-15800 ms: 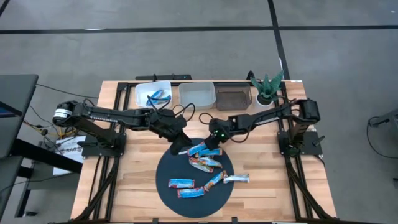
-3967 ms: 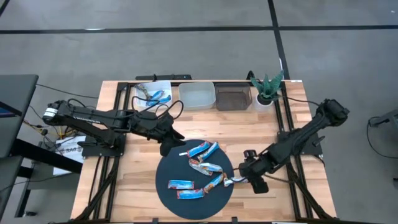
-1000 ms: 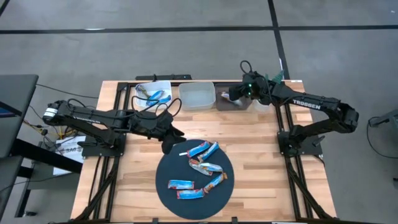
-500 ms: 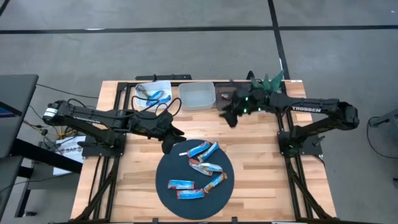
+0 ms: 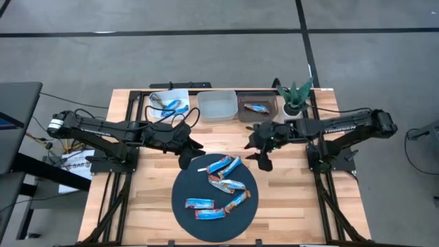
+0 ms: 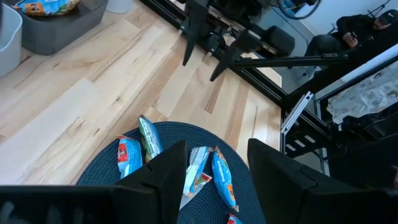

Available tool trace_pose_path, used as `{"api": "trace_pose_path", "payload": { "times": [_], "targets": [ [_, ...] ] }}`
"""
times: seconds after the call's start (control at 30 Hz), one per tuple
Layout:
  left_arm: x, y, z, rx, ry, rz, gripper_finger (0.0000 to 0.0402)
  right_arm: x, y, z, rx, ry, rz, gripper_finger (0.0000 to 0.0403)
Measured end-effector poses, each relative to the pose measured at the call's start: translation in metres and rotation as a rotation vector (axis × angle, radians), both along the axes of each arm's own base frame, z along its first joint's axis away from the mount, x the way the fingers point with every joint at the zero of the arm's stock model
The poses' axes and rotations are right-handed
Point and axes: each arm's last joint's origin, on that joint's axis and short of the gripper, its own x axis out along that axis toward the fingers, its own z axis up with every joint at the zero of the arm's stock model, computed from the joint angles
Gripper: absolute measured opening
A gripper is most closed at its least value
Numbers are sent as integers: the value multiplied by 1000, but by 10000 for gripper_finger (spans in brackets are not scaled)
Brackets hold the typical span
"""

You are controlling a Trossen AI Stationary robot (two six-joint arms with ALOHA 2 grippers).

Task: Pick and place Granola Bars by type
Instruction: Put the yellow granola bar into the black bin

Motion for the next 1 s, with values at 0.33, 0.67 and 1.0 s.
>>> {"api": "trace_pose_path", "payload": {
  "times": [0.33,0.67,1.0],
  "targets": [
    [0,0,0,-1,-1,1,162,27,4,-25,-53,232,20,194],
    [0,0,1,-3,-6,0,162,61,1,-53,-166,381,104,179],
    [-5,0,-9,2,113,-32,162,82,5,-75,-231,431,224,180]
  ]
}}
